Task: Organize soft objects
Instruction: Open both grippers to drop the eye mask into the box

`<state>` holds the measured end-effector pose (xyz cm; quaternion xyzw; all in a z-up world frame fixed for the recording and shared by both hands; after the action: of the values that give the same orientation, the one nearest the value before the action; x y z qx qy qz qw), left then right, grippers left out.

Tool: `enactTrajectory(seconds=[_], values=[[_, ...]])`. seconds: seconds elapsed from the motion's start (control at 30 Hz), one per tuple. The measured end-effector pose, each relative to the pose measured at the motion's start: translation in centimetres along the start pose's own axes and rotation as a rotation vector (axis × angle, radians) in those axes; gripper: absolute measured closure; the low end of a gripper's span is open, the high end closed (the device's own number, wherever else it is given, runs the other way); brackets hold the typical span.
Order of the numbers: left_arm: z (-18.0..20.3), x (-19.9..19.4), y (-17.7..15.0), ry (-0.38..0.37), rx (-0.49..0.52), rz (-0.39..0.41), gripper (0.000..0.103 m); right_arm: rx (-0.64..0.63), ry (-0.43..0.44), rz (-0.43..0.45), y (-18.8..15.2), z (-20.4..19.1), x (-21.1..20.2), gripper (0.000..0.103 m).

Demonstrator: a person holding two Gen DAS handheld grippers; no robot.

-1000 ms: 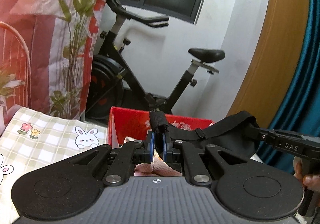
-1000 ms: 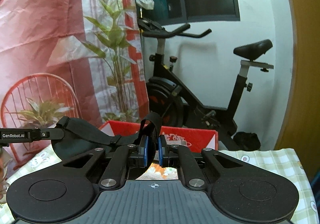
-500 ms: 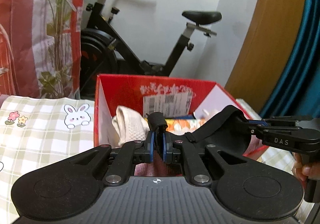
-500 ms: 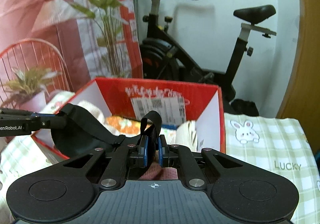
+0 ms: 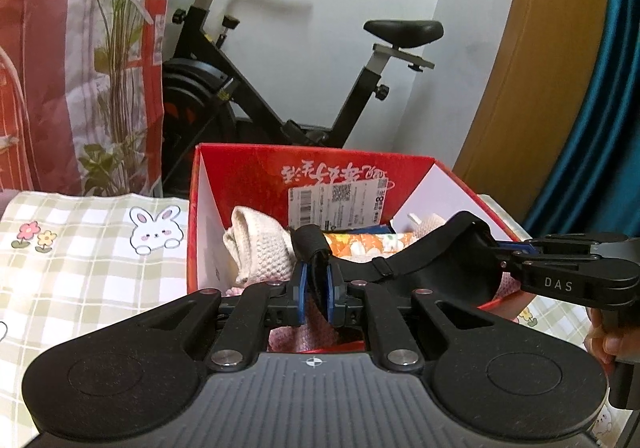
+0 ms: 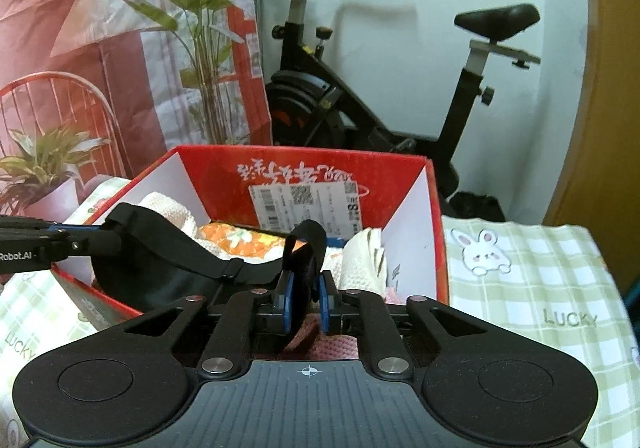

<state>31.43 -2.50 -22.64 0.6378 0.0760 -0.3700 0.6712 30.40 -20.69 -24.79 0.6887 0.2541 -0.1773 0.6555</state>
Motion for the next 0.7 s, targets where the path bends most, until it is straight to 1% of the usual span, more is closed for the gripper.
enactTrajectory(seconds=[0.03,0.07,0.1,0.13,0.17,0.2,0.23,0.3,0.33,0.37,0.4,0.43,0.47,0.5,0.53,0.6,0.7], values=[[0.0,-0.2,0.0,0.006,0.002,0.002,0.089,-0.006,-0.007,0.006,0.1,0.0,-0.2,0.082],[0.0,-0.3,0.1,0.011,0.002,0.003,0.08,-0.012,-0.011,0.014,0.1,-0.2,-0.4,0.081],[0.0,-0.6,0.2,0.014,-0.001,0.009,0.063,-0.018,-0.015,0.021,0.2,-0.2,-0.6,0.078],[0.0,-0.8,0.3,0.015,-0.003,0.019,0.054,-0.023,-0.021,0.026,0.3,-0.3,-0.8,0.073],[0.1,-1.2,0.4,0.02,-0.004,0.031,0.042,-0.025,-0.027,0.031,0.3,-0.3,-1.0,0.07],[0.1,-1.5,0.4,0.027,-0.004,0.042,0.036,-0.024,-0.032,0.04,0.3,-0.3,-1.3,0.061],[0.2,-1.8,0.5,0.033,-0.004,0.045,0.034,-0.022,-0.034,0.047,0.3,-0.2,-1.5,0.051],[0.3,-2.1,0.7,0.036,-0.014,0.042,0.02,-0.016,-0.041,0.062,0.3,-0.1,-2.0,0.042],[0.3,-2.4,0.8,0.037,-0.022,0.044,0.016,-0.014,-0.041,0.066,0.2,0.0,-2.2,0.038],[0.3,-2.8,0.8,0.04,-0.029,0.051,0.008,-0.011,-0.041,0.069,0.2,0.0,-2.5,0.034],[0.4,-3.1,0.9,0.049,-0.033,0.057,0.004,-0.008,-0.043,0.073,0.1,0.1,-2.7,0.028],[0.4,-3.4,0.9,0.057,-0.033,0.06,0.003,-0.005,-0.044,0.08,0.0,0.1,-3.0,0.02],[0.5,-3.6,0.8,0.064,-0.031,0.062,0.002,-0.002,-0.045,0.087,-0.1,0.1,-3.3,0.016],[0.6,-3.8,0.8,0.069,-0.03,0.06,0.001,0.002,-0.047,0.096,-0.3,0.2,-3.6,0.007],[0.7,-4.0,0.7,0.071,-0.031,0.059,0.0,0.005,-0.049,0.102,-0.4,0.2,-3.9,0.003],[0.7,-4.5,0.4,0.072,-0.035,0.059,0.0,0.004,-0.05,0.109,-0.7,0.1,-4.4,0.0],[0.8,-5.2,-0.1,0.077,-0.035,0.059,0.0,0.008,-0.049,0.11,-1.3,0.1,-5.0,0.0]])
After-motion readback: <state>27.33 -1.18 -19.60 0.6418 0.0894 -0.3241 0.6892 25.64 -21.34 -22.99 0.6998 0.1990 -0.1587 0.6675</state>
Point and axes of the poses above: each gripper's, at about its wrist camera, not at the fingertips, and x roughly the way its jaws point, z to its right, y to its top, the point moved 3 cm from there along x, roughly the way its jaws point, and after that the axes turned 1 degree about -x, right-handed, at the moved point
